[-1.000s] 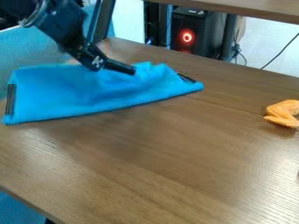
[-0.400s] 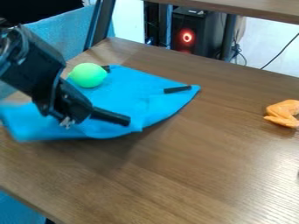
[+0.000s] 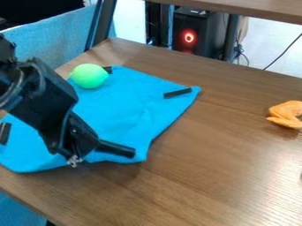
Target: Unfold the cloth from top left to bottom left
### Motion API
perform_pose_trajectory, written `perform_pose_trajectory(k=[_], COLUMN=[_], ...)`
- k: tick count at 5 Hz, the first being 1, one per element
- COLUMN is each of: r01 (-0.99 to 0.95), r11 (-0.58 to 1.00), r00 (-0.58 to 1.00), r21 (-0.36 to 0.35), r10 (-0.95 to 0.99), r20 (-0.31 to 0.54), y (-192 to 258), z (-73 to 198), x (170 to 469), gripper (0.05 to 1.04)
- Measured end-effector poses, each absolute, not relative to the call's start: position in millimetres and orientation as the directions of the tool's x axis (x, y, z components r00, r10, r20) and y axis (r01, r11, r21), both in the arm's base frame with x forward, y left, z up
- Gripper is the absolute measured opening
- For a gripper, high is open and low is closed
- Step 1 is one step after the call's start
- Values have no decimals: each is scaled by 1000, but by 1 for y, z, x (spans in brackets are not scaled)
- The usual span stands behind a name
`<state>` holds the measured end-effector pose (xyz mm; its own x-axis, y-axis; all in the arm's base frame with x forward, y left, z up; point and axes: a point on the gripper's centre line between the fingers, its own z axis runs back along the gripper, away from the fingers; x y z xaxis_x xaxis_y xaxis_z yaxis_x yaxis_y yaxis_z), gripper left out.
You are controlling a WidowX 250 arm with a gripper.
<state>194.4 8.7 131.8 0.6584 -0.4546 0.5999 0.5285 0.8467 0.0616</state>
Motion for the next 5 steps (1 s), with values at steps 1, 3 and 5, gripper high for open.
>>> perform_pose_trajectory(k=[1, 3, 5], r01=[513, 621, 810], r11=[857, 782, 587], r00=[692, 634, 501], r21=[46, 55, 22], r10=[-445, -542, -710], r20=[569, 552, 494], y=[-2, -14, -25], z=[121, 103, 97], x=[196, 190, 164], gripper=[51, 65, 455])
